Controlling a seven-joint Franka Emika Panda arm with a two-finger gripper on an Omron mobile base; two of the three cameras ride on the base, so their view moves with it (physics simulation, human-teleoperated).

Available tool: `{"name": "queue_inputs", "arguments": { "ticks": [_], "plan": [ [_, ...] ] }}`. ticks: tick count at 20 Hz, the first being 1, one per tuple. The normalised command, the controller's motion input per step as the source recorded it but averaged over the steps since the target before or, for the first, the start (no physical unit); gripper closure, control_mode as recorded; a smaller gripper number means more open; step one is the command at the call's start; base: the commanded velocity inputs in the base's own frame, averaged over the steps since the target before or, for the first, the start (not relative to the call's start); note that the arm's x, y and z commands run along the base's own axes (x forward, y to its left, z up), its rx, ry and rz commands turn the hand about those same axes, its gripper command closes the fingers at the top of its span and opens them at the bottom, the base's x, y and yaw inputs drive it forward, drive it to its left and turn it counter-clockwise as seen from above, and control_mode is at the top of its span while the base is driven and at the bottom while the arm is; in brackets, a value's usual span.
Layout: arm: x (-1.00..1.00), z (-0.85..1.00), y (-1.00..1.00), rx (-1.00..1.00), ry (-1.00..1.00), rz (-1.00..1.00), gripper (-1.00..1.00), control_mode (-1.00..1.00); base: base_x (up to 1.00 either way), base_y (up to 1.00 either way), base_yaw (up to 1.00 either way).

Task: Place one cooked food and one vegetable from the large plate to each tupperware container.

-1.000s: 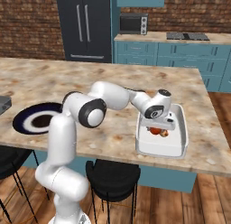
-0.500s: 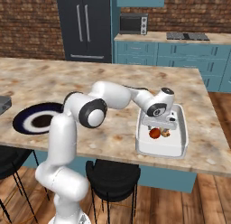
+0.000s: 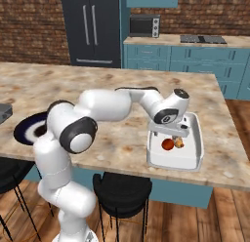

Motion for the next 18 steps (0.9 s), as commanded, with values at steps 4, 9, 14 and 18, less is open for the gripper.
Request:
{"name": "queue_inputs", "arguments": {
  "ticks": [4,9,14,18],
  "plan": [
    [-0.42,0.89,0.66,0.00,-0.03,0.00,-1.00,-1.00,0.00,0.00,0.00],
    [-0.59,0.77,0.57,-0.03,-0.21,0.00,-1.00,-1.00,0.00,0.00,0.00],
    [-0.69,0.88,0.69,-0.05,-0.32,0.00,-1.00,-1.00,0.00,0.00,0.00],
    [-0.66,0.83,0.93,-0.09,-0.42,0.00,-1.00,-1.00,0.00,0.00,0.00]
  ]
}}
